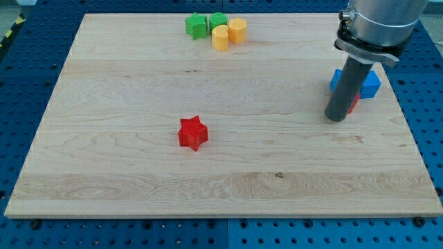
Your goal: Move the red star into the red circle
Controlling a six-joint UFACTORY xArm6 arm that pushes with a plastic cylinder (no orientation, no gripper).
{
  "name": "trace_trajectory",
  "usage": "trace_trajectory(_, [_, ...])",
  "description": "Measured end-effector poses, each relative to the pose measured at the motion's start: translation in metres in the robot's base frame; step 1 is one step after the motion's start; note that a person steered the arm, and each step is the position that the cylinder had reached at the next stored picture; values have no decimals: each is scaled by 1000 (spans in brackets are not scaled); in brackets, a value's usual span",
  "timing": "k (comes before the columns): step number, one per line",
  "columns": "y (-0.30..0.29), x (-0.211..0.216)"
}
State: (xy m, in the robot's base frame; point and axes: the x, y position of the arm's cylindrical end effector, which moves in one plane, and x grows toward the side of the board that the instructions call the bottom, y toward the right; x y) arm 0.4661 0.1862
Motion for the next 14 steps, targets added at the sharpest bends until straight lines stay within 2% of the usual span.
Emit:
trace_trajectory(1, [-1,1])
trace_trajectory(3, [-109,111])
trace_trajectory(4, [-209,128])
trace_trajectory(5, [-301,97])
trace_trajectory(6, [-304,57])
trace_trajectory(7, [-285,57])
trace_trajectory(9, [-192,57])
trace_trajectory(10, [-192,57])
trace_trajectory(12, [-231,49])
trace_trajectory(13, [-235,26])
trace_trajectory(14, [-218,24])
